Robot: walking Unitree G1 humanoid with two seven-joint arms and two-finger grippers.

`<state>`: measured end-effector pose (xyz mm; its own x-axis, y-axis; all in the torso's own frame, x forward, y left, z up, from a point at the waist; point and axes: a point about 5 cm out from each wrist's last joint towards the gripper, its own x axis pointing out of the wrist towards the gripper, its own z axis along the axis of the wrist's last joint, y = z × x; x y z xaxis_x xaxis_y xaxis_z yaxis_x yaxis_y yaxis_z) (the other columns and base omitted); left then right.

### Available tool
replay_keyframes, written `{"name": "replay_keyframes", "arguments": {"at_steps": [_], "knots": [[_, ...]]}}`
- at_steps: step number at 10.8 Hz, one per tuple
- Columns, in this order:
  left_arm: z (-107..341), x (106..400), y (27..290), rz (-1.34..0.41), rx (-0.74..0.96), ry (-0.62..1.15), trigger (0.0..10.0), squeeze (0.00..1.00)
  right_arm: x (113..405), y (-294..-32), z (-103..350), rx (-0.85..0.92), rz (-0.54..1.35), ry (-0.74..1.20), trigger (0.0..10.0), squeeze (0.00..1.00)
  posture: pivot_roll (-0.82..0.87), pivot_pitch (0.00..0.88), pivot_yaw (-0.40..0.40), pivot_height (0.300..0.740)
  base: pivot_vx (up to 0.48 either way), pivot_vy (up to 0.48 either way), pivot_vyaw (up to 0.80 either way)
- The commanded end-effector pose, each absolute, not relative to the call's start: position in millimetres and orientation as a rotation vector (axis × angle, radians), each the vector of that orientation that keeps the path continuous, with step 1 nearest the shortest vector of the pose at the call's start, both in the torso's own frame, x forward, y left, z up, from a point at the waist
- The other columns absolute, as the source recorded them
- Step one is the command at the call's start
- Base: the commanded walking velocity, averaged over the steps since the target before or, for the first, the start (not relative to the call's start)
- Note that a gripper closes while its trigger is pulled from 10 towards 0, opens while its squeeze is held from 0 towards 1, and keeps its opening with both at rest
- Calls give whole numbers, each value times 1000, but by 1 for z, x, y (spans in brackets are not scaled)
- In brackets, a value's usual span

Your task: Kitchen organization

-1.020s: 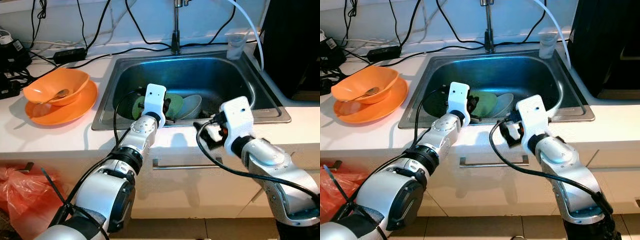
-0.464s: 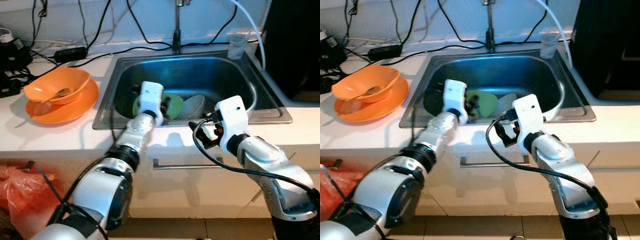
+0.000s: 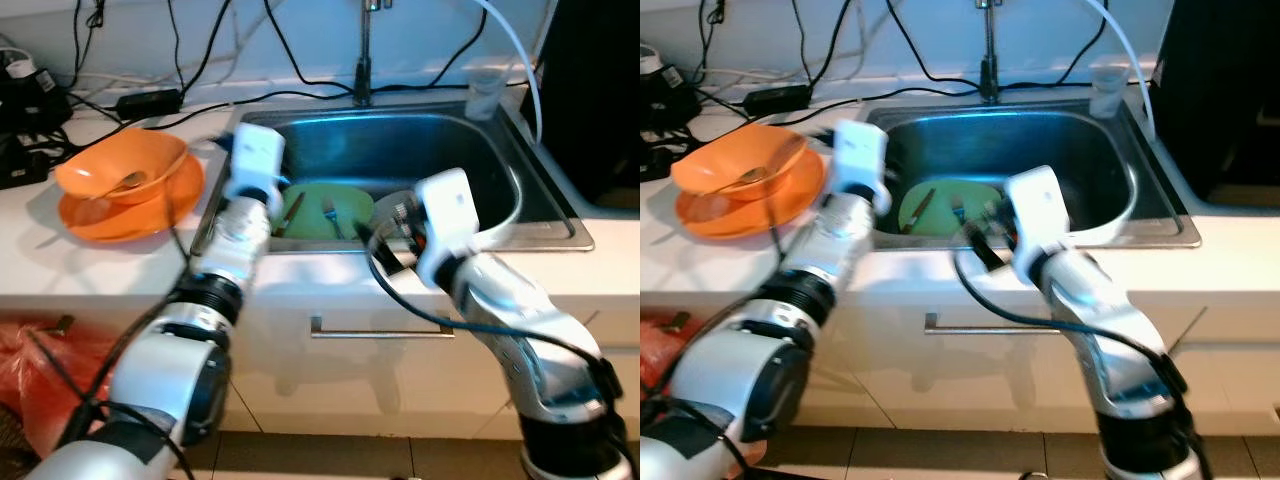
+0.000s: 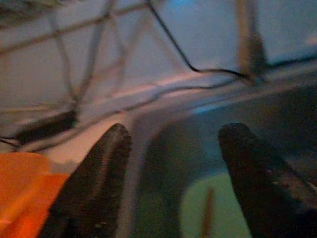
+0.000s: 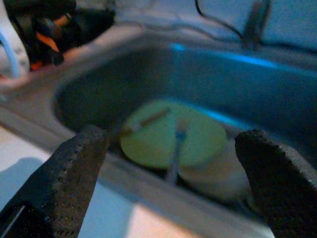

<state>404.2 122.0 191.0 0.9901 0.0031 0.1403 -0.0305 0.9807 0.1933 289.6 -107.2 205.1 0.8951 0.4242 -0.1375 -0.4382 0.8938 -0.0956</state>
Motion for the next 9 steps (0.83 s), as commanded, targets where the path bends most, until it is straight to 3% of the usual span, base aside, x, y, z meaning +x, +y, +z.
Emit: {"name": "replay_keyframes", "arguments": {"at_steps": [1,5,9], "knots": [[191,403,133,72,218,-152,10000,1000,290,-101,207,-114,486,96,10000,0,-63,0,68,740,0,0,0],[201,393,185,319,348,-242,10000,1000,293,-79,211,-48,612,27,10000,0,28,0,39,740,0,0,0],[204,375,216,462,422,-278,10000,1000,285,-59,208,-18,784,0,10000,0,77,0,28,740,0,0,0]]}}
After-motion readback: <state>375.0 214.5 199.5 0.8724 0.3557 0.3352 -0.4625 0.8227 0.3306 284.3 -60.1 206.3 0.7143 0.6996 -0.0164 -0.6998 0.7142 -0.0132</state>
